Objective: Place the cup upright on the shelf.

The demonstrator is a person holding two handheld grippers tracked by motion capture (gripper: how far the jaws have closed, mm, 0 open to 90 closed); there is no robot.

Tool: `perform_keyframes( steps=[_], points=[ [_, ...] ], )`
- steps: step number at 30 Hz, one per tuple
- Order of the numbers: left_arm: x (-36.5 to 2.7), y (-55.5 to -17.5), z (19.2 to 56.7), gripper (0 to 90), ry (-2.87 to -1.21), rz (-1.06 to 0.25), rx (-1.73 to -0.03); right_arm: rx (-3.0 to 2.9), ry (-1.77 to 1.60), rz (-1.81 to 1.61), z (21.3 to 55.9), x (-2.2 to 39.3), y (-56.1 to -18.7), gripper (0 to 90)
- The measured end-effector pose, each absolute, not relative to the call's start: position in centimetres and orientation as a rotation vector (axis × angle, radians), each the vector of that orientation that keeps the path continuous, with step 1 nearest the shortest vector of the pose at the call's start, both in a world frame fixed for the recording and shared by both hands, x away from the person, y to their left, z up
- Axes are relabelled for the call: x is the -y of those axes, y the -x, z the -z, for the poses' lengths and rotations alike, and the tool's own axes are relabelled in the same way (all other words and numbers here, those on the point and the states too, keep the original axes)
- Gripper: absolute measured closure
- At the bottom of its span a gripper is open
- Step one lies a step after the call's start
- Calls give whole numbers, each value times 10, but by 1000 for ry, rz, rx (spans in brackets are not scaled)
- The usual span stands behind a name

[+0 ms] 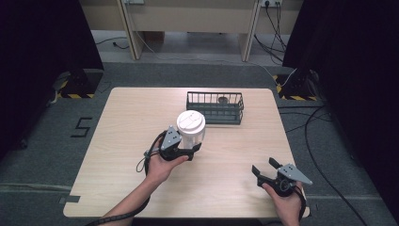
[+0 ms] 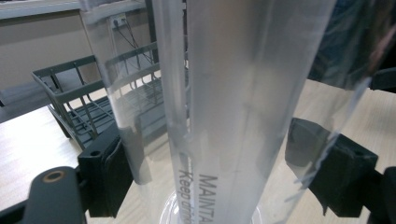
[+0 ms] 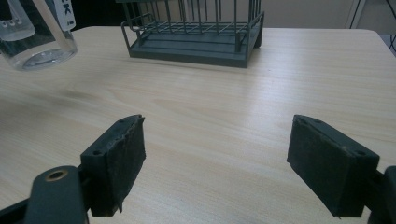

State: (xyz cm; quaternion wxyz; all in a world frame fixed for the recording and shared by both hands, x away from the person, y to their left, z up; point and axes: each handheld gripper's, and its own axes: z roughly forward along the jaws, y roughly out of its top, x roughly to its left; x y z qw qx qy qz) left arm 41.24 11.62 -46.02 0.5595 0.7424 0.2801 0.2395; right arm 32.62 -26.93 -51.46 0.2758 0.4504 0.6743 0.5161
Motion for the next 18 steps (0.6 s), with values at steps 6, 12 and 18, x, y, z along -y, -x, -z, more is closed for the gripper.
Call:
perform_keyframes(
  steps=[6, 12, 18],
  points=[
    [-115, -422, 454, 181, -1748, -570, -660, -1816, -1217, -1388, 515, 269, -327, 197],
    [-110, -429, 449, 181, -1745, -576, -657, -1811, -1210, -1385, 515, 270, -327, 197],
    [-104, -437, 445, 181, -1749, -582, -653, -1812, -1207, -1387, 515, 270, -327, 197]
  ],
)
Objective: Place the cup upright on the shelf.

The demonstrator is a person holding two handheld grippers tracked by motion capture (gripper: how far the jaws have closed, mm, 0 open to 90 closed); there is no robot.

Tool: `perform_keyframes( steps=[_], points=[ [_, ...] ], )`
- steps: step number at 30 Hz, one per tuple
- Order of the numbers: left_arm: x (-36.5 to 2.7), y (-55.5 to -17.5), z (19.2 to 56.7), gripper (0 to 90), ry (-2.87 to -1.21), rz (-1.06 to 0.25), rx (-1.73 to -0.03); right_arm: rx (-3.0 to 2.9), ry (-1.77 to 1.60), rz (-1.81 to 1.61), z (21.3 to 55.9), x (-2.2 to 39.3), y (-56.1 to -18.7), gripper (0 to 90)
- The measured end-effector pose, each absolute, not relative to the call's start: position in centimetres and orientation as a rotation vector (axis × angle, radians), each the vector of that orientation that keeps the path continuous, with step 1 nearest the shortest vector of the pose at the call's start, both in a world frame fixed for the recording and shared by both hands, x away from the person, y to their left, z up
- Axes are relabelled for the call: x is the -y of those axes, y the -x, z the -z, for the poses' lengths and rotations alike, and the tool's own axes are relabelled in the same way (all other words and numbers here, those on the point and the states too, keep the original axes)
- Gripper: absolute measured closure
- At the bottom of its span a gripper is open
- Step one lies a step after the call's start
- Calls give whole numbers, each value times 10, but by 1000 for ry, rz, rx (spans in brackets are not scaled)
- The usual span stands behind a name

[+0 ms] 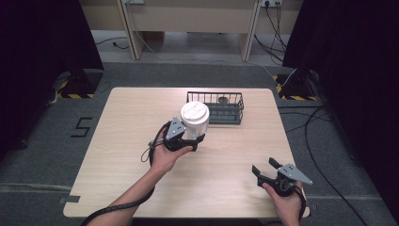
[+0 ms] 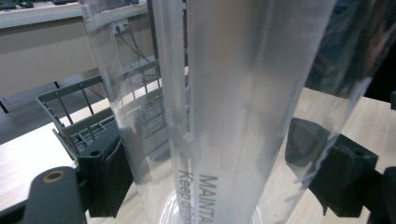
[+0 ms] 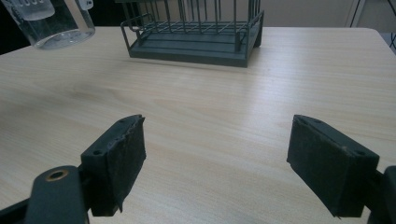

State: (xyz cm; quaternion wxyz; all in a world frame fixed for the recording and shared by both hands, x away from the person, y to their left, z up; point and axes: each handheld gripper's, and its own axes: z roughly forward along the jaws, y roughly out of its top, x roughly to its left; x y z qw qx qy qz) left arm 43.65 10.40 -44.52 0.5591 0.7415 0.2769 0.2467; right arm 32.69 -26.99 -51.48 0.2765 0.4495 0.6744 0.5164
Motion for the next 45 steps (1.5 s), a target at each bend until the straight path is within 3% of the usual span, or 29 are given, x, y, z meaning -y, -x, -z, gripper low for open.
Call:
perform_keyframes(
  steps=[45],
  points=[
    [-69, -505, 423, 181, -1750, -604, -672, -1805, -1238, -1406, 515, 271, -327, 198]
  ],
)
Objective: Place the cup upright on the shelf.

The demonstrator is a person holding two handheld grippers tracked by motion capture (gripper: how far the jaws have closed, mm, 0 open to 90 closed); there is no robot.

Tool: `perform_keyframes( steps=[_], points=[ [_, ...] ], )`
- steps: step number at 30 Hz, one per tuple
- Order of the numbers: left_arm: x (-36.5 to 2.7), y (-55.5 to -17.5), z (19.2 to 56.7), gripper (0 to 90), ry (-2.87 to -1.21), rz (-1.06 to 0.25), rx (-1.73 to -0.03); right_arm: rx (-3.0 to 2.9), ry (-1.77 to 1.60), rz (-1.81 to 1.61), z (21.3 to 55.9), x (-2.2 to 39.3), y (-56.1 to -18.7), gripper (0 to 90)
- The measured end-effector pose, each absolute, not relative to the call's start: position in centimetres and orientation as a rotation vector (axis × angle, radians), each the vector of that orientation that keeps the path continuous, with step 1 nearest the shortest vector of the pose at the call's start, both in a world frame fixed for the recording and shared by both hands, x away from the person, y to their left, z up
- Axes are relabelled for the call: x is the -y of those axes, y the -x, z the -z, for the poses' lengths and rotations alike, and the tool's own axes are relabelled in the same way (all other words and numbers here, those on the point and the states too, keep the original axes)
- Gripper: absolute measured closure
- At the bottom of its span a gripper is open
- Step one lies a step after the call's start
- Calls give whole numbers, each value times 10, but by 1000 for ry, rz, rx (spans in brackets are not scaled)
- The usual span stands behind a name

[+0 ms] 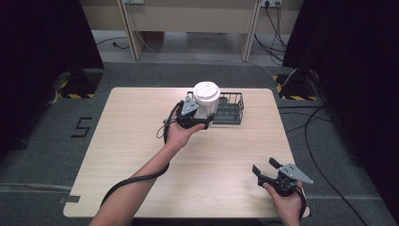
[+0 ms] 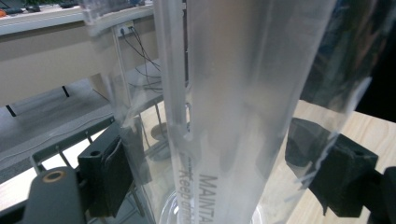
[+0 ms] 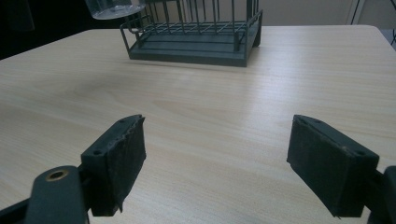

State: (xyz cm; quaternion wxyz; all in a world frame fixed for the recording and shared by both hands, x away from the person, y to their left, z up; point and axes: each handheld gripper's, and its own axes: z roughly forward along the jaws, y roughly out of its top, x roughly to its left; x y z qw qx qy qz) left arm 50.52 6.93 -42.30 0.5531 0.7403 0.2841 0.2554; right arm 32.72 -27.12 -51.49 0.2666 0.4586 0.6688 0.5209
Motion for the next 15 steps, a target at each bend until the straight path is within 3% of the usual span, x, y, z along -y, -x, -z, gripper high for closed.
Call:
perform_keyframes(
  steps=[15],
  points=[
    [-55, -522, 409, 181, -1736, -611, -663, -1803, -1238, -1414, 515, 272, -327, 198]
  ],
)
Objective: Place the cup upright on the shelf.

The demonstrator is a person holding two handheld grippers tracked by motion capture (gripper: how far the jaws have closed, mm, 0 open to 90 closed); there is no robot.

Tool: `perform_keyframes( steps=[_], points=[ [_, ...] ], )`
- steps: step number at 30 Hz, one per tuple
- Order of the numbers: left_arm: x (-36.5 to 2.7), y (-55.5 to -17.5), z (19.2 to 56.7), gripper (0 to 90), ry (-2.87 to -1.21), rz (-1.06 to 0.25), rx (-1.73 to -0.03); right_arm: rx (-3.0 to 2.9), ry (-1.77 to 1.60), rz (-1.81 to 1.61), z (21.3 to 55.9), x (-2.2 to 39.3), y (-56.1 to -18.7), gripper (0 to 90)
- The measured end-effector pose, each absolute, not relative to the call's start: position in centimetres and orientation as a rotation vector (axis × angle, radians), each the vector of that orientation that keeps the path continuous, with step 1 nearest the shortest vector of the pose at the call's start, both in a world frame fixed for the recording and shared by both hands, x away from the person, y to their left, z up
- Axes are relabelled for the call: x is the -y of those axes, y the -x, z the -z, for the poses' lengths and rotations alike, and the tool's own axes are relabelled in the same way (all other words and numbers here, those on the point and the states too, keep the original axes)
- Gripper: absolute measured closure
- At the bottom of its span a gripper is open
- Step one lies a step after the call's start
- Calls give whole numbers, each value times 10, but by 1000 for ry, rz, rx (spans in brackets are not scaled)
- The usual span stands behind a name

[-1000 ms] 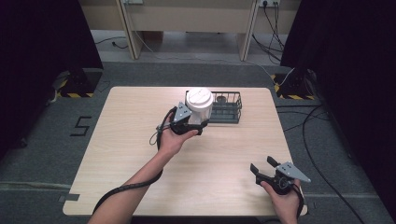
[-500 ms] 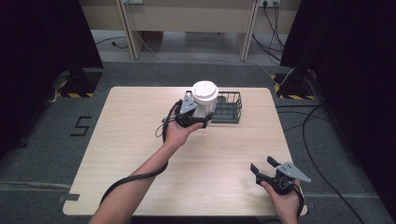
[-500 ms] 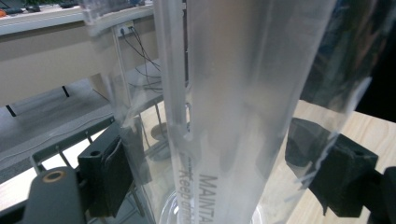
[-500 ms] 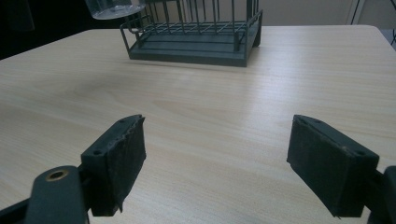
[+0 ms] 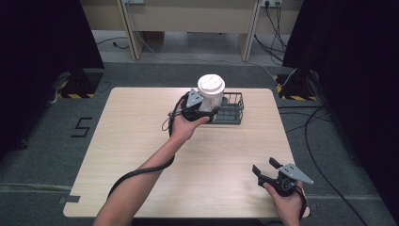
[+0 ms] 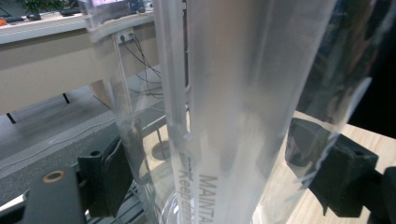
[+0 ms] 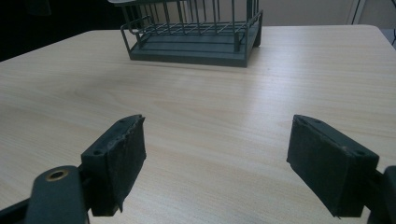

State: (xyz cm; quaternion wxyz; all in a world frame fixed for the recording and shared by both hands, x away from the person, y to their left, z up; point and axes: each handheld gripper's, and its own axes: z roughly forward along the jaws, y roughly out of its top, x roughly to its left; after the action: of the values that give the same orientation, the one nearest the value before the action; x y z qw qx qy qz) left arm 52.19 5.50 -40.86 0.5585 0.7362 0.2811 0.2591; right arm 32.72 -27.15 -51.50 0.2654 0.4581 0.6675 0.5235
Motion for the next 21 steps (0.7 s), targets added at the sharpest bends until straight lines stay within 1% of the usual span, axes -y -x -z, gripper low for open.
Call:
perform_keyframes(
  steps=[21],
  points=[
    [-39, -545, 397, 181, -1724, -623, -680, -1802, -1235, -1420, 515, 273, -327, 199]
  ],
)
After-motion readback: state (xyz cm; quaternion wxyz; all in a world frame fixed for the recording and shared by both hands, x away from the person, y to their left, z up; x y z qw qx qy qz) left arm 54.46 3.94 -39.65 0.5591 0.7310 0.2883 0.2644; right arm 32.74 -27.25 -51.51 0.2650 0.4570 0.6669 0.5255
